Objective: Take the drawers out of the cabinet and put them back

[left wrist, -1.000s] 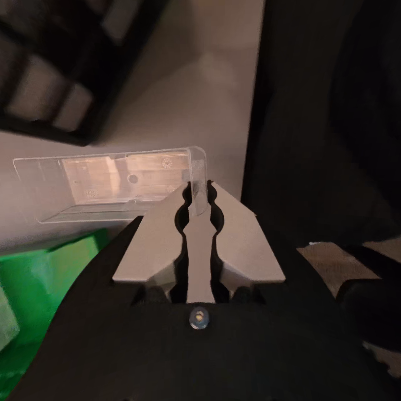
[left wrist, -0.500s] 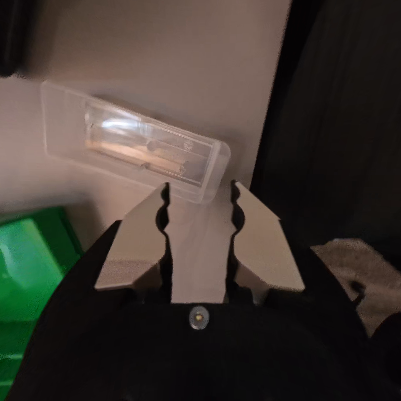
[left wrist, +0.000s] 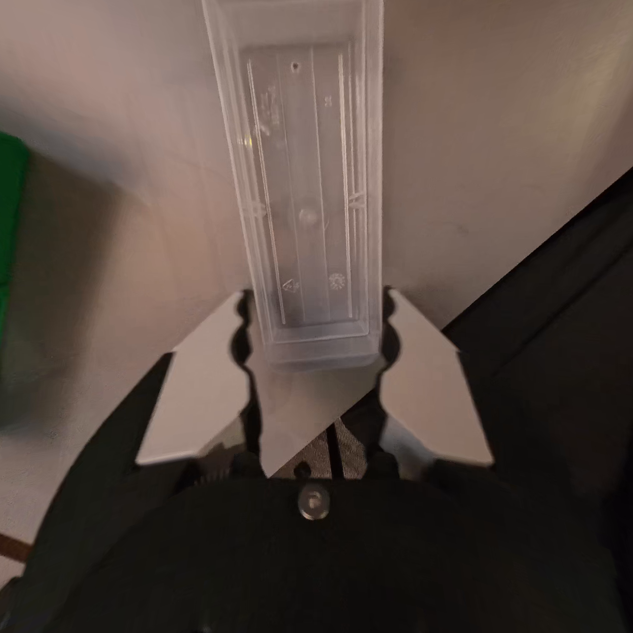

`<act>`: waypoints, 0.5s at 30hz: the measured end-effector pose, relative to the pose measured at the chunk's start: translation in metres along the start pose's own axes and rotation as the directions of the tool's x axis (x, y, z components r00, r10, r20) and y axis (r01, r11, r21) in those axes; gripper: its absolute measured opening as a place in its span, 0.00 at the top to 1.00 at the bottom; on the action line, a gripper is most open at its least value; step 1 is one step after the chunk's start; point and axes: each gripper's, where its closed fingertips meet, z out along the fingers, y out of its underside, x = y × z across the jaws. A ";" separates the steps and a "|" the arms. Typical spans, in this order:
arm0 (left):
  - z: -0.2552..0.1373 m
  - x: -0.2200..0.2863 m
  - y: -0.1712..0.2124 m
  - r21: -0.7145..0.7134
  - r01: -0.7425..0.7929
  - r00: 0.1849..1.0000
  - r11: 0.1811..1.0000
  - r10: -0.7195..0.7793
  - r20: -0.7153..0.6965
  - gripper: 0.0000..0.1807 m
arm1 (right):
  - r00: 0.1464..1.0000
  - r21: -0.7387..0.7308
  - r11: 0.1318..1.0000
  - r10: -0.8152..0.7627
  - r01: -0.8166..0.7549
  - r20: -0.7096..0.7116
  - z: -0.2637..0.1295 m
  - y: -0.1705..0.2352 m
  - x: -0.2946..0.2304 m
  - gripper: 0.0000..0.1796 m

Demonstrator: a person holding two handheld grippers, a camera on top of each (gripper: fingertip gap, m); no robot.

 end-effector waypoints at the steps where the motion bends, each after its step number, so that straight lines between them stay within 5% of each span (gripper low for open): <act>1: 0.000 -0.003 0.001 -0.001 -0.004 1.000 1.000 0.004 0.013 0.65 | 1.000 0.000 1.000 0.000 0.000 0.000 0.000 0.000 0.000 0.57; 6: -0.008 0.011 -0.010 -0.009 0.002 1.000 1.000 -0.002 -0.029 0.65 | 1.000 0.000 1.000 0.000 0.000 0.000 0.000 0.000 0.000 0.57; 15: -0.040 0.042 -0.086 0.003 -0.048 0.997 0.999 0.048 -0.060 0.65 | 1.000 0.002 1.000 0.002 -0.002 0.000 0.000 0.000 0.000 0.57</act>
